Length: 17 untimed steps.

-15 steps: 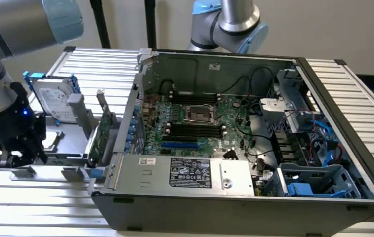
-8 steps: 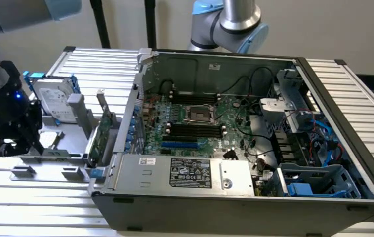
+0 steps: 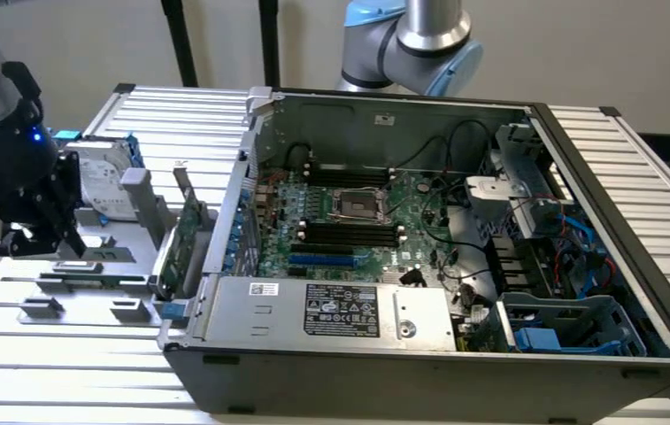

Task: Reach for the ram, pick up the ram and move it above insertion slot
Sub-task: 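Pick up the ram and move it above insertion slot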

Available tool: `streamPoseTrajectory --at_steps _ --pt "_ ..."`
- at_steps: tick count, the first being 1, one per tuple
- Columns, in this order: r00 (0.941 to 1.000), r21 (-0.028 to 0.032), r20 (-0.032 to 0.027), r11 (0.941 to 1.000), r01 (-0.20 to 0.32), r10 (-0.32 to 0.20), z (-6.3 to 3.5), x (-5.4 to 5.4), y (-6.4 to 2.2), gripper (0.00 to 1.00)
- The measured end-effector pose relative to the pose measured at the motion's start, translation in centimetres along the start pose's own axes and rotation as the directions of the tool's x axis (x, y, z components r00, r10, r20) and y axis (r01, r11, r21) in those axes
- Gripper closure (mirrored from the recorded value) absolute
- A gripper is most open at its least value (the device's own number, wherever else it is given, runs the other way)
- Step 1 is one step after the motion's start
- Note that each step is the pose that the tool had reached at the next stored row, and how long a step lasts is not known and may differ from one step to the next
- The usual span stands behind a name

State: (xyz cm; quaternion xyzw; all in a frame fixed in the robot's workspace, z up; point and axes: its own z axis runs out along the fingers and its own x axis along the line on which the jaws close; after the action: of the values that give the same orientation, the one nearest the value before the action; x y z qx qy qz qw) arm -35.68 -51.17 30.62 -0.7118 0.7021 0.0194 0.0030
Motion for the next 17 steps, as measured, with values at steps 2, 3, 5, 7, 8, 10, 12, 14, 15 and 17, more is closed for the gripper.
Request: streamPoseTrajectory --at_steps 2,3,5,7,8,10,12,14,15,17 --pt "1.0000 0.0000 0.0028 1.0000 0.002 -0.002 -0.96 0.0 -0.58 0.87" --pt "1.0000 -0.0001 0.0040 1.0000 0.003 -0.003 -1.41 0.0 -0.86 0.87" --pt "1.0000 0.0001 0.0066 1.0000 0.004 -0.004 -2.32 -0.1 -1.45 0.87" --pt "0.9999 -0.0001 0.0089 1.0000 0.005 -0.005 -3.24 -0.1 -2.04 0.87" --pt "0.9999 0.0000 0.0102 1.0000 0.006 -0.006 -3.70 -0.1 -2.34 0.87" --pt "0.9999 0.0001 0.0125 1.0000 0.007 -0.007 -4.65 -0.1 -2.98 0.87" --pt "0.9999 0.0000 0.0147 1.0000 0.008 -0.008 -5.56 -0.1 -3.61 0.87" --pt "0.9998 0.0000 0.0168 1.0000 0.008 -0.008 -6.48 -0.1 -4.27 0.87" --pt "0.9998 0.0000 0.0176 1.0000 0.009 -0.009 -6.94 -0.2 -4.62 0.87" --pt "0.9998 0.0001 0.0192 1.0000 0.009 -0.009 -7.83 -0.2 -5.44 0.87"
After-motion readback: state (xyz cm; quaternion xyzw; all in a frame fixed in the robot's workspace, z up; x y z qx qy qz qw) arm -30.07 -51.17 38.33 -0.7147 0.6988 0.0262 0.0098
